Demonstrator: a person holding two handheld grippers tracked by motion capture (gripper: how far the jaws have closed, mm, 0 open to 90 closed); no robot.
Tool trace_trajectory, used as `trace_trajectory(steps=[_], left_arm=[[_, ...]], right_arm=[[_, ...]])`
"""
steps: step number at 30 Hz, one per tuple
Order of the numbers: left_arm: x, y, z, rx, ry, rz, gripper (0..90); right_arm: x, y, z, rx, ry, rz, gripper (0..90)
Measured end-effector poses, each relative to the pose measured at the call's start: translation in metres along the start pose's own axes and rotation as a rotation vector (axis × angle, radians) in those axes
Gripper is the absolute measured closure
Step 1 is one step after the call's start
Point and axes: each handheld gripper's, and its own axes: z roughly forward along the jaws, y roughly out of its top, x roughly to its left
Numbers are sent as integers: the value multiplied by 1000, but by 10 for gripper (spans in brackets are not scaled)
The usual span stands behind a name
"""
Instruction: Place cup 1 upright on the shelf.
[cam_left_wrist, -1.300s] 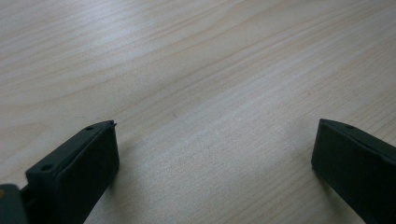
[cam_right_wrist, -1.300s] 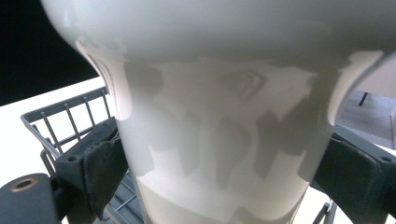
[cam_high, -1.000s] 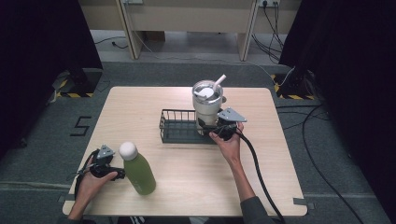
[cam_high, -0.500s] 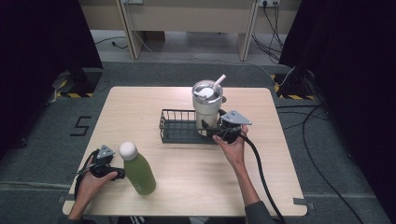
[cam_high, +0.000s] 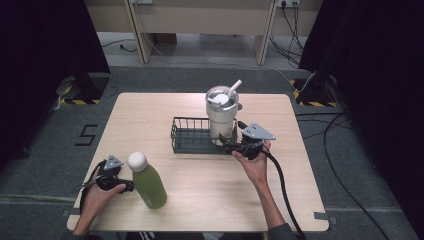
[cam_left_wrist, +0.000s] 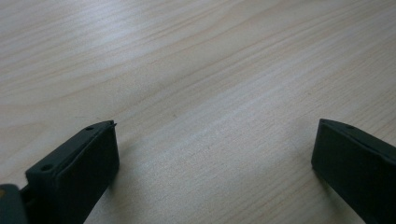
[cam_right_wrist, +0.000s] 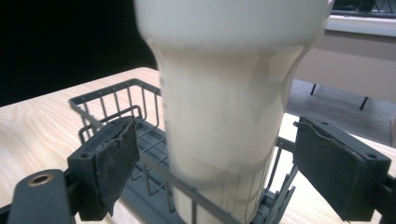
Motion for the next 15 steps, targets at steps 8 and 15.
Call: trace_trajectory(steps=[8,15], left_arm=[[0,0,0,1,0,-1,0],[0,0,0,1,0,0,0]], right_arm=[[3,-3,-19,1,9,-16,147],[9,-3,-34,-5,20,-17,148]])
